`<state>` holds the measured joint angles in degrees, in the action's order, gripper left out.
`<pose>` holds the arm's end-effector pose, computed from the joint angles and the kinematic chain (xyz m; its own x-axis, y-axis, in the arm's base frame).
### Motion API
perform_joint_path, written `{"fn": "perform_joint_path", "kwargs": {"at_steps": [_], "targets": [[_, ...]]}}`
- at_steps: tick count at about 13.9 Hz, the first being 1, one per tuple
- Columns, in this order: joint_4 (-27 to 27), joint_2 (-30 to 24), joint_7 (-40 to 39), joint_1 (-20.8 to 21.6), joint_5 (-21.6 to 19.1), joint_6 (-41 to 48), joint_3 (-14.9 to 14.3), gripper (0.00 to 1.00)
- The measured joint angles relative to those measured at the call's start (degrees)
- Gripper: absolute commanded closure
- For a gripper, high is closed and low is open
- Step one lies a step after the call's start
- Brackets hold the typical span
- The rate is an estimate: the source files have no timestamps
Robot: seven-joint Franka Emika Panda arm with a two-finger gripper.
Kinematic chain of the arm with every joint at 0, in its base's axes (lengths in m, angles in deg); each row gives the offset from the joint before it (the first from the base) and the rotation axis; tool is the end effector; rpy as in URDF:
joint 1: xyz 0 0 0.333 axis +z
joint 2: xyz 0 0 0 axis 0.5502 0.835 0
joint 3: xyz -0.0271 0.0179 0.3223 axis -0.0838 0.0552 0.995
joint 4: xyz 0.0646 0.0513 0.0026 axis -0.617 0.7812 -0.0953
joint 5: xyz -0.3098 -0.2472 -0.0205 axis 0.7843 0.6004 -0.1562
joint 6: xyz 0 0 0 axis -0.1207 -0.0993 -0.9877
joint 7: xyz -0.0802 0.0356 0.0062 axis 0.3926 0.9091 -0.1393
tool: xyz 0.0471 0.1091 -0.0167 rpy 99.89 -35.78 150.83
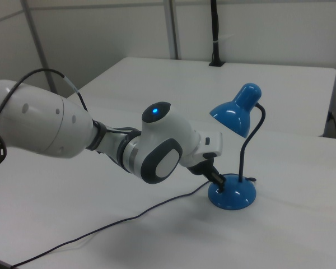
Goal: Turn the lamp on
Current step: 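Press down on the switch button of the lamp base with the gripper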
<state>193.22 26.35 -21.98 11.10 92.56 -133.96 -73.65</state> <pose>0.6048 -0.2626 0.3287 0.7851 -0.3952 0.4769 -0.4613 -0.8869 0.0244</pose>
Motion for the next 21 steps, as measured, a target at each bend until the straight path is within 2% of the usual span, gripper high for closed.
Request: {"fn": "perform_joint_path", "kwargs": {"at_steps": [21], "targets": [[-1.31,2.33,0.0,-0.11,1.22,-2.56,-0.2,1.0]]}}
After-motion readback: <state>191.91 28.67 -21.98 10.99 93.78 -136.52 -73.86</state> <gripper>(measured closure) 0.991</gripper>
